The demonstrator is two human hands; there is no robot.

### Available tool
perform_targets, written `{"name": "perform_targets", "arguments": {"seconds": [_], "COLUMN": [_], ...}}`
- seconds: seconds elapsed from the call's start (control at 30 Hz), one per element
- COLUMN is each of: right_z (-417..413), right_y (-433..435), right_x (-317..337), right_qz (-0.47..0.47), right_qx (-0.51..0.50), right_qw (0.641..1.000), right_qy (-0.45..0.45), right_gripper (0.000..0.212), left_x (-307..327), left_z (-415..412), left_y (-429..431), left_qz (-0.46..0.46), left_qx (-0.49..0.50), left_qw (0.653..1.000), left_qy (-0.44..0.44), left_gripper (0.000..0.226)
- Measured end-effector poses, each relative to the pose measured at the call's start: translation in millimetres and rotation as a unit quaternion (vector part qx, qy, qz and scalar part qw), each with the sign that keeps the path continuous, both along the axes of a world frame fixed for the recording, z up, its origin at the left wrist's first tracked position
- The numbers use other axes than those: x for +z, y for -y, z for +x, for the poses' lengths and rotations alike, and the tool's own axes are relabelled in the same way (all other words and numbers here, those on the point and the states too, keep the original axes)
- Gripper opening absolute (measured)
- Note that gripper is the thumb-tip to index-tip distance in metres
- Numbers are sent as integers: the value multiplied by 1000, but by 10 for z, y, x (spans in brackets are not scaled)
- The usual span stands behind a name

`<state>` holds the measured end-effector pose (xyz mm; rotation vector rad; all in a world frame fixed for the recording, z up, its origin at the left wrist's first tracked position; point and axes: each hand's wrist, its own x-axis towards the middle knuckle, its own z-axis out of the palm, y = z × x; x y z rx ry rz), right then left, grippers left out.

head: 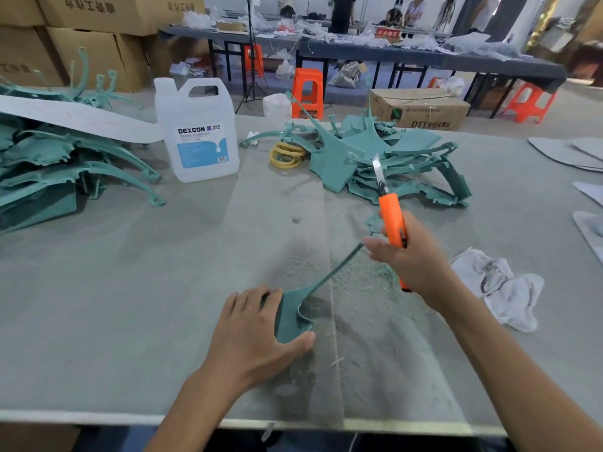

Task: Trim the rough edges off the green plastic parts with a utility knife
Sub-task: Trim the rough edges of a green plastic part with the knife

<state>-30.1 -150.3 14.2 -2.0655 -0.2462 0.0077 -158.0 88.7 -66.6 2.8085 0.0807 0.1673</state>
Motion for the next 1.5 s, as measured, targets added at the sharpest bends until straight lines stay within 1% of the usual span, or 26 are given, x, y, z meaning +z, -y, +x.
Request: {"name": "perform_targets", "arguments": {"seconds": [0.07, 0.13, 0.17, 0.23, 0.3, 0.33, 0.37, 0.4, 0.43, 0.47, 0.5, 0.53, 0.6, 0.63, 0.67, 0.7, 0.77, 0.83, 0.9, 0.93, 1.0, 1.07, 1.2, 1.33, 1.43, 1.5], "right_z": [4, -27, -55, -103, -158, -191, -221, -242, -260, -276, -298, -329, -408, -451, -488, -517, -556, -579, -613, -638, -712, -777, -843, -865, -804, -789], "right_y": [-97, -167, -188, -201, -222, -240, -263, -279, -286, -288, -289, -291, -307, -317, -318, -309, -253, -174, -93, -63, -45, -84, -246, -318, -288, -249], "right_x": [-21, -54, -70, -77, -59, -46, -33, -22, -13, -12, -11, -24, -91, -138, -186, -236, -313, -376, -443, -465, -521, -609, -676, -658, -641, -623], "right_qz": [96, 159, 181, 220, 253, 270, 290, 314, 340, 367, 396, 419, 449, 455, 449, 428, 321, 157, 30, -13, -55, -92, -189, -238, -290, -277], "right_qx": [23, 21, 19, 19, 19, 15, 6, -3, -9, -9, -7, -3, 13, 26, 44, 65, 92, 96, 104, 105, 107, 105, 111, 125, 97, 75], "right_qw": [994, 986, 983, 975, 967, 963, 957, 949, 940, 929, 916, 903, 879, 870, 865, 868, 906, 958, 977, 979, 982, 985, 976, 963, 951, 957], "right_qy": [-39, -43, -37, -18, -7, -6, -10, -16, -28, -45, -68, -95, -158, -191, -220, -244, -258, -220, -184, -172, -146, -102, -2, 24, 37, 50], "right_gripper": [26, 26, 27, 25, 18, 16, 15, 14, 15, 17, 18, 18, 17, 19, 23, 26, 32, 36, 44, 40, 18, 28, 38, 42, 41, 41], "left_x": [85, 219, 285, 404, 469, 466, 444, 442, 431, 432, 433, 452, 513, 535, 536, 517, 426, 295, 183, 136, 66, 17, -61, -101, -134, -139], "left_z": [-47, -87, -119, -228, -440, -553, -645, -693, -699, -644, -538, -421, -200, -115, -53, -19, -4, -17, -33, -31, -14, 8, 17, 5, 8, 4], "left_y": [-63, -110, -112, -35, 195, 347, 487, 610, 690, 724, 717, 681, 568, 495, 427, 360, 260, 194, 146, 135, 124, 118, 94, 100, 98, 101], "left_qz": [5, 14, 25, 19, -97, -168, -243, -326, -408, -487, -561, -638, -769, -804, -818, -819, -798, -763, -741, -736, -733, -732, -726, -722, -715, -714], "left_qx": [-20, -27, -29, -45, -73, -93, -96, -80, -56, -15, 32, 69, 88, 88, 86, 87, 121, 171, 207, 215, 222, 225, 214, 207, 209, 207], "left_qw": [999, 997, 998, 995, 969, 956, 948, 936, 911, 873, 826, 766, 633, 588, 567, 563, 580, 609, 622, 623, 620, 619, 628, 632, 639, 640], "left_qy": [-44, -64, -47, 92, 214, 221, 182, 107, 29, -23, -43, -44, -3, 23, 47, 69, 105, 131, 148, 156, 169, 175, 179, 193, 192, 194], "left_gripper": [98, 93, 86, 68, 41, 30, 23, 22, 24, 28, 35, 44, 57, 54, 45, 32, 18, 19, 16, 16, 12, 12, 30, 32, 28, 27]}}
